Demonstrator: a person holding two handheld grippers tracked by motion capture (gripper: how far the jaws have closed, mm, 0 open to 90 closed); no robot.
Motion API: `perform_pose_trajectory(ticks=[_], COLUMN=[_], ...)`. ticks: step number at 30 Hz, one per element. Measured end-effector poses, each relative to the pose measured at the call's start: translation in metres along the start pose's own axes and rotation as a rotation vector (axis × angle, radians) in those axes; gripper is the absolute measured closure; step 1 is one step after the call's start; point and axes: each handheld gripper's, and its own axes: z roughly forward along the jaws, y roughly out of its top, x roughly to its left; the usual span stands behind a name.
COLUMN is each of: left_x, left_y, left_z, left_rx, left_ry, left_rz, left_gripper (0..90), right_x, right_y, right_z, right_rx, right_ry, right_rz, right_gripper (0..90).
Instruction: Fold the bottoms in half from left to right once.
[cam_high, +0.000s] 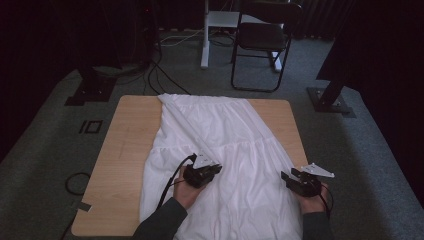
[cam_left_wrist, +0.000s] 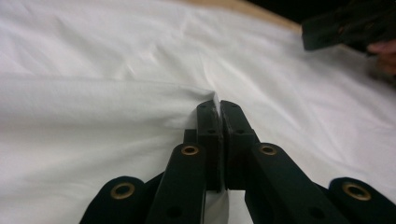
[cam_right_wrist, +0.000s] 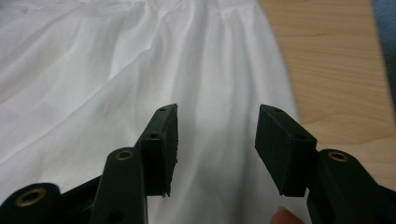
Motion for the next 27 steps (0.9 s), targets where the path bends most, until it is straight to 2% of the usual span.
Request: perform_pose_trajectory(ticks=[1, 2, 3, 6, 7, 8, 9, 11, 13, 15, 19, 23, 25, 26, 27], left_x=[0.000, 0.000, 0.001, 0.002, 0.002, 0.002, 0.003, 0.005, 0.009, 0.018, 0.042, 0.067, 0.072, 0.081, 0.084], left_y=[0.000, -0.006, -0.009, -0.018, -0.018, -0.030, -0.036, -0.038, -0.041, -0.046, -0.060, -0.074, -0.077, -0.083, -0.085], left_z=[0.000, 0.010, 0.015, 0.025, 0.025, 0.034, 0.034, 0.030, 0.025, 0.016, -0.008, -0.033, -0.039, -0.049, -0.054], left_rx=[0.000, 0.025, 0.040, 0.093, 0.093, 0.158, 0.128, 0.133, 0.132, 0.132, 0.125, 0.123, 0.126, 0.125, 0.126], left_ry=[0.000, 0.005, 0.003, 0.032, 0.032, 0.084, 0.080, 0.086, 0.089, 0.101, 0.143, 0.162, 0.165, 0.178, 0.182], left_rz=[0.000, -0.004, -0.013, 0.004, 0.004, 0.041, 0.049, 0.063, 0.078, 0.076, 0.049, 0.025, 0.030, 0.025, 0.025], left_gripper=[88.1, 88.1, 88.0, 87.4, 86.7, 86.7, 85.9, 86.3, 86.8, 87.1, 87.3, 87.5, 87.5, 87.5, 87.5], right_x=[0.000, 0.002, 0.005, 0.004, 0.004, 0.003, -0.001, -0.002, -0.002, -0.001, 0.002, 0.002, 0.002, 0.002, 0.002], right_y=[0.000, 0.000, 0.000, 0.000, 0.000, -0.001, -0.003, -0.005, -0.005, -0.005, -0.005, -0.003, -0.002, -0.002, -0.003], right_z=[0.000, 0.001, 0.005, 0.006, 0.006, 0.006, 0.006, 0.006, 0.006, 0.006, 0.004, 0.001, 0.000, 0.000, -0.001], right_rx=[0.000, 0.014, 0.037, 0.039, 0.039, 0.038, 0.042, 0.048, 0.052, 0.054, 0.043, 0.021, 0.018, 0.015, 0.014], right_ry=[0.000, -0.012, -0.059, -0.101, -0.101, -0.104, -0.108, -0.112, -0.113, -0.113, -0.103, -0.104, -0.103, -0.098, -0.095], right_rz=[0.000, -0.014, -0.049, -0.056, -0.056, -0.051, -0.039, -0.035, -0.037, -0.041, -0.045, -0.039, -0.037, -0.035, -0.035], right_gripper=[47.9, 47.6, 46.6, 44.8, 44.8, 44.2, 43.8, 43.8, 43.6, 43.6, 43.6, 43.6, 43.6, 43.6, 43.6])
